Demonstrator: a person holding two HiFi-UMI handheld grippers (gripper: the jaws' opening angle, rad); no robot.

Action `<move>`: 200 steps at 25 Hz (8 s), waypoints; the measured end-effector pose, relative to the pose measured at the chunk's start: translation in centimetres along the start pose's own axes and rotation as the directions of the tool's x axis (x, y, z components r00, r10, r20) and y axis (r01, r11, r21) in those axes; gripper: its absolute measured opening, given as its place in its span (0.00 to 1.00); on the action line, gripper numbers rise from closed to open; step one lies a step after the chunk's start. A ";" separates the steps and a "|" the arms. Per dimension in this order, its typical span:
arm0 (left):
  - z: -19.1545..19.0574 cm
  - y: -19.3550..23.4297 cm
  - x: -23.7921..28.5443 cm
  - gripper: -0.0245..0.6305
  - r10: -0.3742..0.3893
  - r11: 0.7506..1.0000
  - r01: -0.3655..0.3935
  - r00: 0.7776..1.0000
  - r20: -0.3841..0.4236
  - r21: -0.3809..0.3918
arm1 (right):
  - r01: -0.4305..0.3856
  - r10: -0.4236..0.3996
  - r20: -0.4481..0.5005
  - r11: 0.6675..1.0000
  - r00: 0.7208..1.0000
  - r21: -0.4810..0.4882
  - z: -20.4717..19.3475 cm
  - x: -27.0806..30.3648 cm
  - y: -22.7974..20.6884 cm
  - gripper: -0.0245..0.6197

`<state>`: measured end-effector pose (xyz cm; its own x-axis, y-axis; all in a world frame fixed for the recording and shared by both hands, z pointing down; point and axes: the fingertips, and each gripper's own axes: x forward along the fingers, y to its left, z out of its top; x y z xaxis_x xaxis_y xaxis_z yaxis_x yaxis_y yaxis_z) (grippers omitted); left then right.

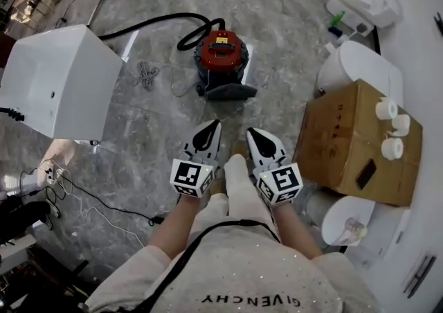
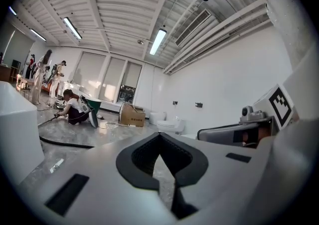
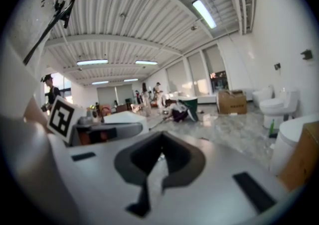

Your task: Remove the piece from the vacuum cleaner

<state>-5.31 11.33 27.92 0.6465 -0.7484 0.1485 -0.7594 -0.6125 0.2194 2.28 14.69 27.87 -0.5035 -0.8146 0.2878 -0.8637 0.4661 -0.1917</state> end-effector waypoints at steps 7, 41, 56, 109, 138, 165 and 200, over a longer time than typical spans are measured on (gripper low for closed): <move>0.8 2.9 5.6 0.07 0.026 1.000 -0.026 1.000 -0.003 -0.016 | -0.057 0.056 -0.055 0.998 0.997 -0.023 0.9 4.9 -4.2 0.06; -18.6 12.3 20.3 0.07 0.049 0.997 -0.062 0.959 -0.279 -0.038 | -0.210 0.181 -0.347 0.977 0.920 -0.047 -15.7 21.1 -16.2 0.06; -31.4 17.8 21.9 0.07 0.149 0.937 0.055 0.829 -0.539 0.344 | -0.192 0.060 -0.521 0.961 0.852 -0.202 -26.7 25.8 -19.4 0.06; -43.5 18.0 27.0 0.41 -0.062 0.850 0.485 0.482 -0.874 0.207 | -0.554 0.017 -0.840 0.759 0.542 -0.343 -36.8 31.3 -23.6 0.27; -43.2 18.7 26.1 0.13 -0.023 0.915 0.358 0.508 -0.861 0.187 | -0.519 -0.007 -0.814 0.767 0.581 -0.376 -36.8 30.6 -23.2 0.11; -43.5 17.6 24.0 0.11 -0.008 0.925 0.331 0.509 -0.860 0.187 | -0.468 -0.048 -0.790 0.783 0.612 -0.410 -37.6 28.7 -21.8 0.11; -30.0 10.6 17.7 0.10 -0.042 0.953 0.267 0.577 -0.816 0.140 | -0.497 0.089 -0.771 0.810 0.630 -0.312 -24.5 19.7 -16.0 0.11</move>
<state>0.24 -0.74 61.78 0.4644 -0.1984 0.8631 -0.5613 -0.8198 0.1136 5.65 -0.39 59.56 -0.4115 -0.2055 0.8879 -0.4560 0.8900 -0.0053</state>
